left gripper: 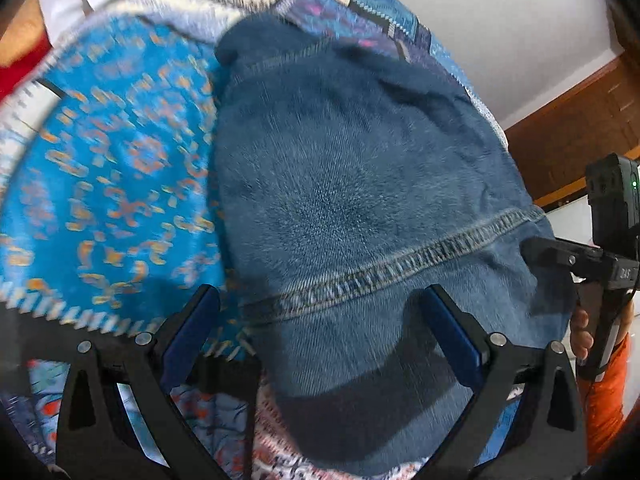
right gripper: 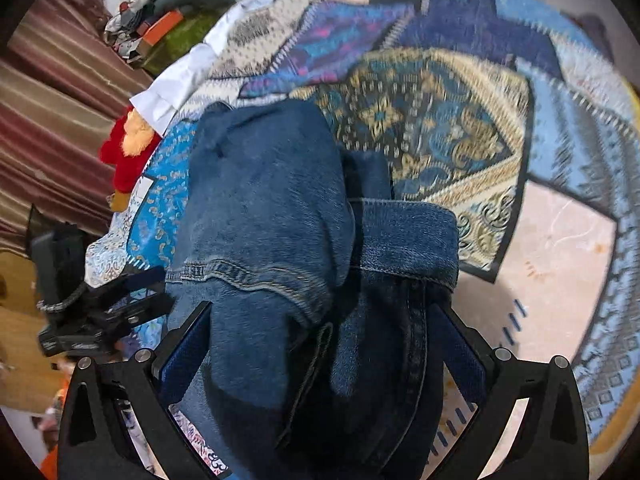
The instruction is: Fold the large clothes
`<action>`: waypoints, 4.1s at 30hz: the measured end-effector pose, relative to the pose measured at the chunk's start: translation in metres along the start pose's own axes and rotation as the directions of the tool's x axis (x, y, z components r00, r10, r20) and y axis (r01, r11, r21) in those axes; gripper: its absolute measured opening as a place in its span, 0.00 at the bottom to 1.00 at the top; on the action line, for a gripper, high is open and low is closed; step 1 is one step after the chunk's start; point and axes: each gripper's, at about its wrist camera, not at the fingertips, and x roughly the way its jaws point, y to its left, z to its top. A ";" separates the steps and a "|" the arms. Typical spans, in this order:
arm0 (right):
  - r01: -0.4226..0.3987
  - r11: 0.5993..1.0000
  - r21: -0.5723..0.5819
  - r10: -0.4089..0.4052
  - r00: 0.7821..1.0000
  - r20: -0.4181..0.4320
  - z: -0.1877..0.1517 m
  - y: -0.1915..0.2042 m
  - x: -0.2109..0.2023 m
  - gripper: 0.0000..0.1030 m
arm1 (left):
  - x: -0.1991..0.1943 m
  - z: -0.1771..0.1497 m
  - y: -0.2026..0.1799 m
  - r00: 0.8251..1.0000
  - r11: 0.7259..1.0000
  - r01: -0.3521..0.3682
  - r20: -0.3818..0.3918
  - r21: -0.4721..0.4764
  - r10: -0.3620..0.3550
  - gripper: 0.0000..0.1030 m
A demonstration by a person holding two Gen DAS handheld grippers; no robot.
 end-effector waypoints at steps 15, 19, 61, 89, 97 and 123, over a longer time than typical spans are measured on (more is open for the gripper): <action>-0.073 0.996 -0.059 0.068 0.995 -0.075 0.001 -0.023 0.006 1.00 | 0.042 -0.003 0.017 0.983 0.976 0.176 -0.033 -0.126 -0.181 1.00; -0.227 0.970 0.089 0.237 0.961 -0.139 0.000 -0.044 0.036 1.00 | 0.048 -0.007 0.026 0.973 0.962 0.220 -0.037 -0.163 -0.229 1.00; -0.240 0.968 -0.066 0.245 0.967 0.073 -0.035 0.137 0.012 0.51 | -0.132 -0.022 0.042 0.978 0.998 -0.062 0.201 0.015 0.058 0.66; 0.017 0.966 -0.260 -0.001 0.998 0.063 -0.044 0.139 0.020 0.76 | -0.136 -0.072 0.072 0.895 0.912 -0.390 0.284 0.130 0.343 0.74; -0.025 0.945 -0.327 0.082 0.984 0.161 0.002 0.186 0.029 0.83 | -0.134 -0.006 0.063 0.879 0.916 -0.380 0.358 0.128 0.314 0.80; 0.002 0.950 -0.311 0.072 0.972 0.226 -0.015 0.185 0.015 0.83 | -0.165 -0.033 0.073 0.887 0.942 -0.332 0.356 0.047 0.295 0.81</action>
